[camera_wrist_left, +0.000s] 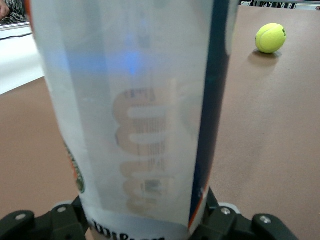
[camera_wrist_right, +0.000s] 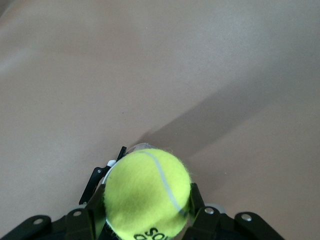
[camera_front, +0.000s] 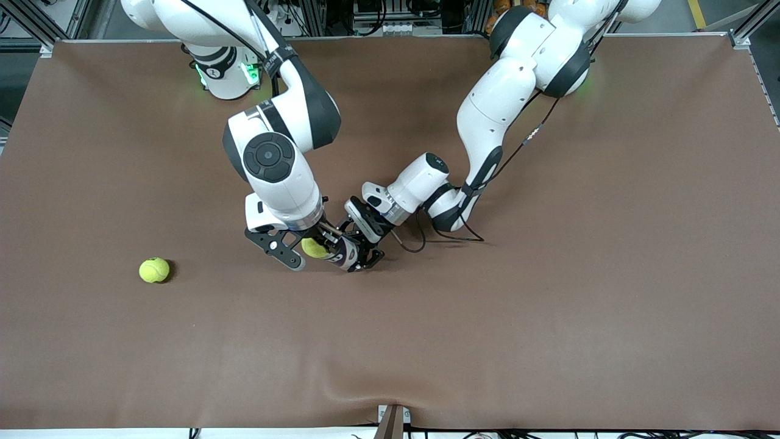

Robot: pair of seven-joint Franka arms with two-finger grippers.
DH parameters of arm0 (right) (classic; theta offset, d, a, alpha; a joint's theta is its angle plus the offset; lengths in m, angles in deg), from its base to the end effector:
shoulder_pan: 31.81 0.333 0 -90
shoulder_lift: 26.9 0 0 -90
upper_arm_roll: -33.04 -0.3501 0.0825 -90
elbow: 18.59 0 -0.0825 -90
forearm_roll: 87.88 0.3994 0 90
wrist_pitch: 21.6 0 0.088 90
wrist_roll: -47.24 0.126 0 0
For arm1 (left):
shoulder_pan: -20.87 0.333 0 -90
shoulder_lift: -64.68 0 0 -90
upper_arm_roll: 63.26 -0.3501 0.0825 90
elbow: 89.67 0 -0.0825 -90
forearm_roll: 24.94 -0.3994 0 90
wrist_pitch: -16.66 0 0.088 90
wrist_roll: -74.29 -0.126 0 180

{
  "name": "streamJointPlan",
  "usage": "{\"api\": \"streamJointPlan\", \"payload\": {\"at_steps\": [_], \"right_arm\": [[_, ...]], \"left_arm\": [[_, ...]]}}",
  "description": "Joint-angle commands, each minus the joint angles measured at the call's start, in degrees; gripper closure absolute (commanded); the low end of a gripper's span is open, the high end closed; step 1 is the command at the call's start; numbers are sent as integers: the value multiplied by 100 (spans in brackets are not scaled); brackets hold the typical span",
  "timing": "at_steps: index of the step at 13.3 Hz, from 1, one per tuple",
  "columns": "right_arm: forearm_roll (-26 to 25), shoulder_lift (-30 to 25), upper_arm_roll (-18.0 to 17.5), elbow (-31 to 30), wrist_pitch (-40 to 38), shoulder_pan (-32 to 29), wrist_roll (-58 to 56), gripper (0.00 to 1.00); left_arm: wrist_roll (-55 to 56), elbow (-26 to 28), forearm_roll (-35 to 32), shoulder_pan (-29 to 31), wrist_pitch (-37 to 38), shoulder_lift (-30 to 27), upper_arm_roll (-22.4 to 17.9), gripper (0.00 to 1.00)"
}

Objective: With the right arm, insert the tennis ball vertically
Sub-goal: 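Move the held ball over the can opening with the right gripper, then open the right gripper to drop the ball into the can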

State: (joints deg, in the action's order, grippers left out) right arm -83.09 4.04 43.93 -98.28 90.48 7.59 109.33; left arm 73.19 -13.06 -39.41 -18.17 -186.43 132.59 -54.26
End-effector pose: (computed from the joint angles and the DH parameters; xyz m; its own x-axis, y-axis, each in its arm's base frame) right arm 0.6372 0.3850 0.4088 0.8314 -0.5547 0.0330 -0.5543 -0.8320 -0.0221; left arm 0.5518 -0.5900 0.1283 0.2775 -0.4228 0.8627 -0.8160 -0.5776 -0.0206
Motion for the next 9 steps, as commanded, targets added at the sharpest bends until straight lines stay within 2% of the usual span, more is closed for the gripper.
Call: {"api": "streamJointPlan", "payload": {"at_steps": [1,6,9], "right_arm": [[75,79,45,174,-64,24,74,1],[-4,70,63,174,-64,147,101,0],[31,-96,89,174,-134,-98,-83,0]], "left_arm": [[-22,-76,77,-25,-55,38,-30,16],[-30,-76,77,-16,-55,29,-30,16],[-30,-76,77,-7,-55,20,-22,16]]}}
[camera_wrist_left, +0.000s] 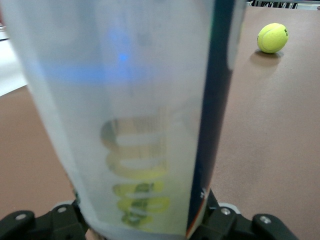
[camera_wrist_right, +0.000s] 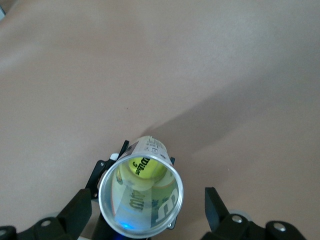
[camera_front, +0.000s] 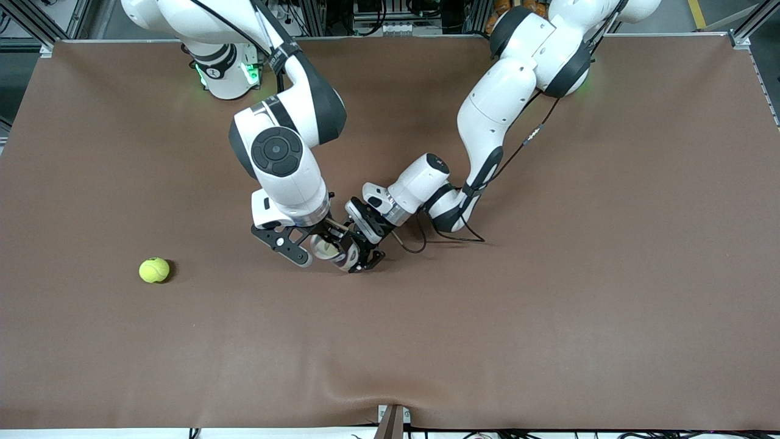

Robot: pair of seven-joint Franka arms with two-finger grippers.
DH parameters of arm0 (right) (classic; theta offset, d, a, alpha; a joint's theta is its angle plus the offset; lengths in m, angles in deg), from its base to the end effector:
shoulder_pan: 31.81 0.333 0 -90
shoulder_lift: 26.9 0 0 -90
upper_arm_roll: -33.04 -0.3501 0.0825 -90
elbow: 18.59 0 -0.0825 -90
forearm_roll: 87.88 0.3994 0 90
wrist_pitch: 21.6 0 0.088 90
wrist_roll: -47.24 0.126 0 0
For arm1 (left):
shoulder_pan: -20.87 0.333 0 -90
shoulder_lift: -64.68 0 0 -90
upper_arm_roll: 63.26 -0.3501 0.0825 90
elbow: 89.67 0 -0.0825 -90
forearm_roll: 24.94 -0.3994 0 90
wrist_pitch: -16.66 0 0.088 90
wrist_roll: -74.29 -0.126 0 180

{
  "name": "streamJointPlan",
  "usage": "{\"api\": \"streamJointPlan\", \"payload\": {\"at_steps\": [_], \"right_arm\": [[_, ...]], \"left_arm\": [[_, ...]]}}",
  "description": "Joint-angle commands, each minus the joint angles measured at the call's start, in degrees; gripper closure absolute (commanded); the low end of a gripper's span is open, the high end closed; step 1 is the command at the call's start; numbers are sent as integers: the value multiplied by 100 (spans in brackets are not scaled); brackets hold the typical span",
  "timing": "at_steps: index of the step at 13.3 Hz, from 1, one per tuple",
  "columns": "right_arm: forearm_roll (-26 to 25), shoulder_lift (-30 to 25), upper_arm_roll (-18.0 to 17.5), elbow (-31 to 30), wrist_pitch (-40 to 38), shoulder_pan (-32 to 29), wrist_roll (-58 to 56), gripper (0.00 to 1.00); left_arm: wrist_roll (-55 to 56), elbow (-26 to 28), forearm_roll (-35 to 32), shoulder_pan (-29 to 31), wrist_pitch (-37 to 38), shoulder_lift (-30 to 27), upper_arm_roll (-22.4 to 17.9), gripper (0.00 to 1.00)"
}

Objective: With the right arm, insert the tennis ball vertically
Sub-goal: 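Open the right gripper to drop the ball into the can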

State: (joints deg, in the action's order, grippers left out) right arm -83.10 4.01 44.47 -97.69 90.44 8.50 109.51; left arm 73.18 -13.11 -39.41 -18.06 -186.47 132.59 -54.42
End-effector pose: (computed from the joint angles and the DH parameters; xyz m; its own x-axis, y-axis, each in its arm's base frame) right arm 0.6351 0.3915 0.4147 0.8341 -0.5500 0.0420 -0.5492 -0.8352 -0.0298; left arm 0.5541 -0.5881 0.1285 0.2763 -0.4227 0.8631 -0.8142 -0.5800 -0.0234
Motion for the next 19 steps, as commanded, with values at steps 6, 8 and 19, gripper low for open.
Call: {"api": "streamJointPlan", "payload": {"at_steps": [6,8,19], "right_arm": [[85,-454,43,106,-1253,-1436,-2294,0],[15,-436,44,80,-1544,-1998,-3147,0],[-144,529,35,0,-44,-3882,-6701,0]], "left_arm": [[-30,-71,68,-9,-51,20,-14,11],[-30,-71,33,0,-51,20,-14,8],[-39,78,-3,61,-51,-103,-14,6]]}}
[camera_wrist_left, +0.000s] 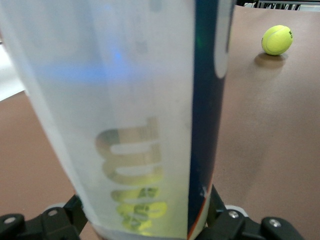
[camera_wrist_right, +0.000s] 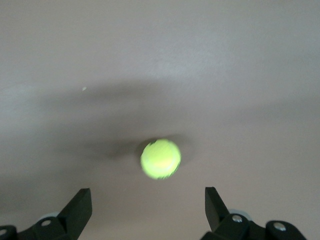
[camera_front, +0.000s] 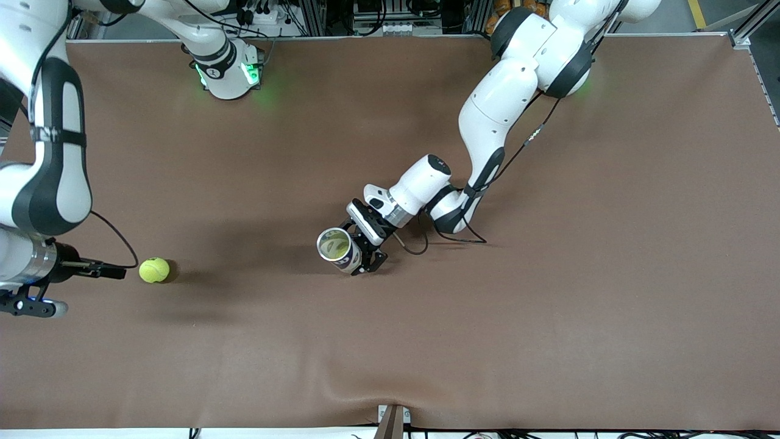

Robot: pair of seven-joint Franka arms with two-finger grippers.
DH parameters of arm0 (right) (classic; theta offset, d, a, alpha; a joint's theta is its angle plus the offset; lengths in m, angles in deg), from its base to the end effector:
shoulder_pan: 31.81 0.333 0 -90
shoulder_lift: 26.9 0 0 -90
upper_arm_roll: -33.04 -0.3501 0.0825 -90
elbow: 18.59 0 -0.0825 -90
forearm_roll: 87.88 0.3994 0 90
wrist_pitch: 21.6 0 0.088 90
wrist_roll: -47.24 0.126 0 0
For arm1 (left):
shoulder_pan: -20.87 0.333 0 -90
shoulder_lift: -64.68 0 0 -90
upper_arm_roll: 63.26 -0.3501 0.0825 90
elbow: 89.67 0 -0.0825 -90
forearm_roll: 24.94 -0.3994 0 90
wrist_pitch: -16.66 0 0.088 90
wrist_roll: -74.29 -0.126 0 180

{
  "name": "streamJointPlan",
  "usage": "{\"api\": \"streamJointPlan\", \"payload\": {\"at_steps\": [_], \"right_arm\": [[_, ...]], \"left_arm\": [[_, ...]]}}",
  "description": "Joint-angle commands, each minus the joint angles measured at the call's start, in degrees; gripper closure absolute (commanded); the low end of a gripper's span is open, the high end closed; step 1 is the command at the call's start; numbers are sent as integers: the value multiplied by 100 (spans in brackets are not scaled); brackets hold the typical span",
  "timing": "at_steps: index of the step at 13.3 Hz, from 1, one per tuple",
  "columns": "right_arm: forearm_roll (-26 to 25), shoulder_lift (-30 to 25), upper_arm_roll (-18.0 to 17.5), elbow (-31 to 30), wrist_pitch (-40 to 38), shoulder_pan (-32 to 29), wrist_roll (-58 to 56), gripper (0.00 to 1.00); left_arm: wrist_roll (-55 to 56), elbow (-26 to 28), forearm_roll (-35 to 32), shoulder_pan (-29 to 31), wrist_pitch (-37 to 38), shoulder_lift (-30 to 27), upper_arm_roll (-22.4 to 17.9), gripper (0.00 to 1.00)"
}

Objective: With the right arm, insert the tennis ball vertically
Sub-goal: 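Reach and grasp the second tennis ball with the right gripper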

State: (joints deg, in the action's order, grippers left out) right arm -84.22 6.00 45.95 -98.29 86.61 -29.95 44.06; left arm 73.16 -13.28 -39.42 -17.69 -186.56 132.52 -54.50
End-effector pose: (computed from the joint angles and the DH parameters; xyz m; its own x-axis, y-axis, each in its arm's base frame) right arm 0.7302 -0.1043 0.3801 0.9894 -0.1293 -0.0660 -0.1255 -0.9903 0.0588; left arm 0.5592 -0.5845 0.1309 0.2748 -0.4184 0.8657 -0.8100 -0.5859 -0.0260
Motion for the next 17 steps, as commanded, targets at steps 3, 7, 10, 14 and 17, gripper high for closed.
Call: {"api": "streamJointPlan", "payload": {"at_steps": [3,7,10,14,17], "right_arm": [[-23,586,-140,-63,692,16,-210,0],[-58,657,-131,-494,974,16,-965,0],[-224,736,-131,-661,1000,-19,-1141,0],[-260,789,-131,-828,1017,-159,-1203,0],[-243,789,-140,-1064,1359,-168,-1203,0]], "left_arm": [[-55,131,-28,24,-41,-122,-6,5],[-55,245,-90,50,-41,-183,3,5],[-55,315,-90,50,-50,-262,12,5],[-55,421,-90,94,-50,-368,47,5],[-55,622,-90,138,-50,-500,65,5]]}}
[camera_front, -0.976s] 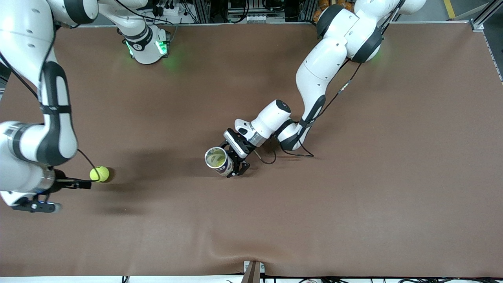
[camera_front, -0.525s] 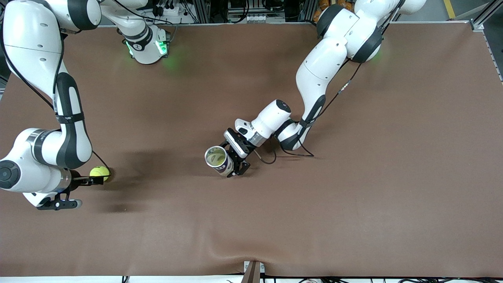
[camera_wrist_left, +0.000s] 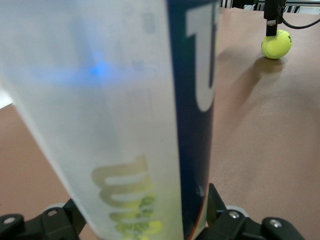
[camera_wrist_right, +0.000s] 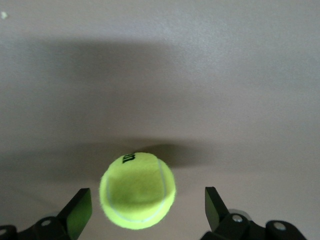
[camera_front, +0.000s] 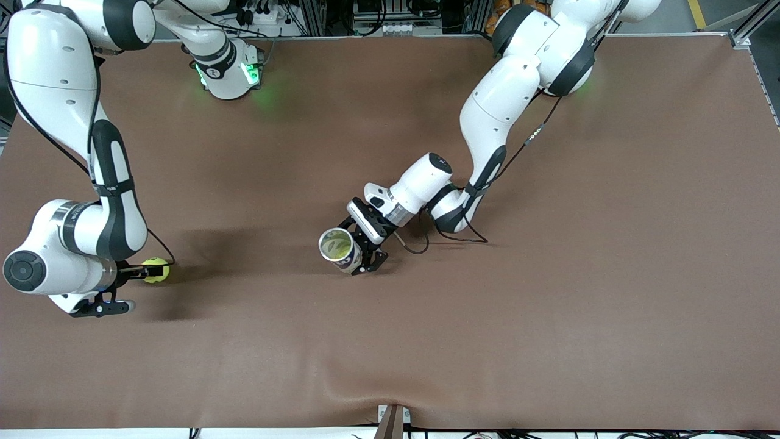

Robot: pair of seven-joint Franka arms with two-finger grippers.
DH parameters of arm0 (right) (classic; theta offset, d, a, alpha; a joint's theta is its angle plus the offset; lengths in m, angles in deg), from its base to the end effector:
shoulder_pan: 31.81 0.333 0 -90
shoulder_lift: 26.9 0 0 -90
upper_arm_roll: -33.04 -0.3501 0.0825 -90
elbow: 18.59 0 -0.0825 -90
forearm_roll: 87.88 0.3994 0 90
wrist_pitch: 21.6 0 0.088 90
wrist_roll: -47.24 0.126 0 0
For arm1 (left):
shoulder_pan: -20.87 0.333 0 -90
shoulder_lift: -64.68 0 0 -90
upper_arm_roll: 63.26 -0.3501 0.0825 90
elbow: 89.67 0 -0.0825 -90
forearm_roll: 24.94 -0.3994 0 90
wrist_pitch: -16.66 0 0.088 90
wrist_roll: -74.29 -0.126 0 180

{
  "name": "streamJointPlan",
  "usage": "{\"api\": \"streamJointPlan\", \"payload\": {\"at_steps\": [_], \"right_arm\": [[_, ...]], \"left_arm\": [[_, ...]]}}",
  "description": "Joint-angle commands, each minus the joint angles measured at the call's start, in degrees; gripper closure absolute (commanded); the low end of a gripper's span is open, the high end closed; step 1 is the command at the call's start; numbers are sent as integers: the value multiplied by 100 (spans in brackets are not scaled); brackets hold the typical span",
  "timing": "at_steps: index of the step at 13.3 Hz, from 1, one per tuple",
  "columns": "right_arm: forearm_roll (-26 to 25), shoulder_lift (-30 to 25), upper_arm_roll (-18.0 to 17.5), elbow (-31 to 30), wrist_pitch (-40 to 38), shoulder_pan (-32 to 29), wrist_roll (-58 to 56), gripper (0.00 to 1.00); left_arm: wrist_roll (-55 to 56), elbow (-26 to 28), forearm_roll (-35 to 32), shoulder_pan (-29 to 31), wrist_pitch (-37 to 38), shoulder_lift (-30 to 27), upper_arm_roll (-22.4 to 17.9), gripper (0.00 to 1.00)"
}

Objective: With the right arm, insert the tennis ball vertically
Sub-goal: 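Reach and grasp the second tennis ball with the right gripper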

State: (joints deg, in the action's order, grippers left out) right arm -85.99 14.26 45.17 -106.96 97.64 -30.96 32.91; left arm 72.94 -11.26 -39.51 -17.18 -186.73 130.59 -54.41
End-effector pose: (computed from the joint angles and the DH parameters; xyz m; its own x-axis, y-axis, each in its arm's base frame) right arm 0.7090 -0.1175 0.2208 0.9801 0.0664 -0.1868 0.0805 -0.9944 0.0687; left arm 0.5604 -0.5797 0.1427 0.2708 -0.4196 0.8664 -0.8098 -0.5859 -0.0307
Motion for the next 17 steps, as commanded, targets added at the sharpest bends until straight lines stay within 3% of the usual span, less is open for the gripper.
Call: {"api": "streamJointPlan", "payload": {"at_steps": [1,7,8,9,10,11,12,17], "right_arm": [[-57,-29,-61,-284,414,-67,-87,0],[-13,15,-61,-391,512,-41,-35,2],[-13,15,-61,-417,521,-32,-35,27],[-13,15,-61,-417,512,-24,-35,58],[-13,15,-61,-417,521,-23,-35,80],[-13,15,-61,-417,521,-15,-61,94],[-22,15,-61,-417,512,-15,-78,100],[-22,-204,-70,-233,110,64,-26,100]], "left_arm": [[-33,447,-90,88,-34,-315,55,5],[-33,447,-81,88,-34,-342,64,5],[-33,447,-81,88,-34,-351,81,5],[-33,447,-81,88,-34,-351,107,5],[-33,447,-81,88,-34,-351,108,5],[-33,447,-81,88,-34,-368,116,5],[-33,447,-81,88,-34,-368,116,5],[-33,447,-81,88,-34,-368,116,5]]}}
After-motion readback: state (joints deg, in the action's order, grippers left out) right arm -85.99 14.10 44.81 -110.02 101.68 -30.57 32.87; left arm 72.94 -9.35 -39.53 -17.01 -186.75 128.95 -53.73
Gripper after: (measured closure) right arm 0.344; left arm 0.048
